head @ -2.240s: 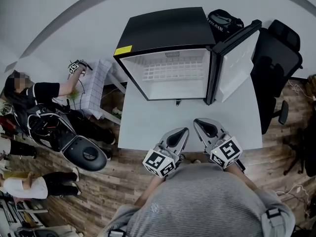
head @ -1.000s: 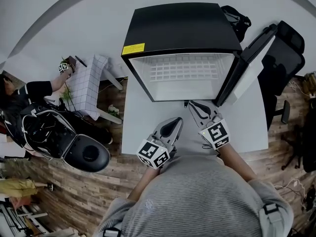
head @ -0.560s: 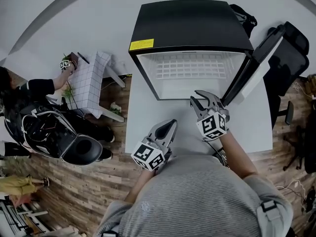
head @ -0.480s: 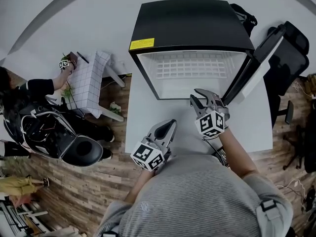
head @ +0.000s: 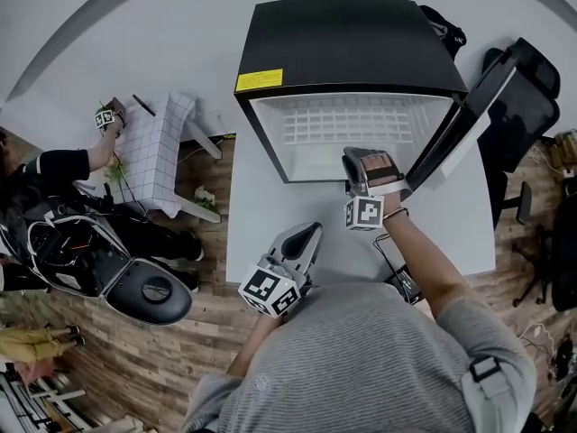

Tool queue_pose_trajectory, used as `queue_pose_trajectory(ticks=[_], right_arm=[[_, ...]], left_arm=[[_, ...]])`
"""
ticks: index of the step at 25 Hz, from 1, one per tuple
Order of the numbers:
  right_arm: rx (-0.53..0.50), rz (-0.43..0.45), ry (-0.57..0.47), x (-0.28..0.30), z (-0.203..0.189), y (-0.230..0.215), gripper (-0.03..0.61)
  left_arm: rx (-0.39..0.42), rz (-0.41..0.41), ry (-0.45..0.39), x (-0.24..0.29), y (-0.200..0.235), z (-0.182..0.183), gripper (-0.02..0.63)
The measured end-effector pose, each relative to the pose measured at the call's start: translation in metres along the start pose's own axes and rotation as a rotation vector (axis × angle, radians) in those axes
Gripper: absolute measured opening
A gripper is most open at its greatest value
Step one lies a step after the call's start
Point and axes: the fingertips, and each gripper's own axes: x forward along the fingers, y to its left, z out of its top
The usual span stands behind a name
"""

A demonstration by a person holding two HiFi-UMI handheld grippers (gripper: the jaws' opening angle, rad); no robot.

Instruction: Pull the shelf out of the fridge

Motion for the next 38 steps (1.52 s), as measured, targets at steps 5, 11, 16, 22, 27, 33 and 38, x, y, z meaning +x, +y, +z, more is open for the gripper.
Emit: queue_pose_trajectory(ticks=[5,11,16,22,27,33,38], right_arm=[[-0.057,-0.025,0.04,0.016,-0.002,-0.003,0.095],[-0.088,-0.017,0.056,0.029,-0.004,-0.005,0.095],[-0.103,-0.013,0.067,0.033,-0.01,-0.005,0.095],[-0.142,-0.006,0.08,0.046,-0.017,-0.003,0.095],[-0.124,-0.007,0.086,0.053,-0.016,-0.007,0.095],[-0.165,-0.059,0.089,0.069,-0.016,-0.016,0.095],[-0.1,-0.017,0.094,0.08,-0.017,-0.013,0.095]], left_arm=[[-0.013,0.019,-0.019,-0.005,0.007,0.002,0.012],[-0.017,0.019,-0.018,-0.002,0.014,0.005,0.012],[-0.02,0.018,-0.021,0.0,0.011,0.005,0.012],[-0.018,0.016,-0.017,0.002,0.012,0.004,0.012],[-0.019,0.015,-0.011,0.004,0.013,0.002,0.012],[-0.023,0.018,-0.005,0.005,0.017,0.0,0.012],[-0.026,0.024,-0.001,0.006,0.021,-0.001,0.012]])
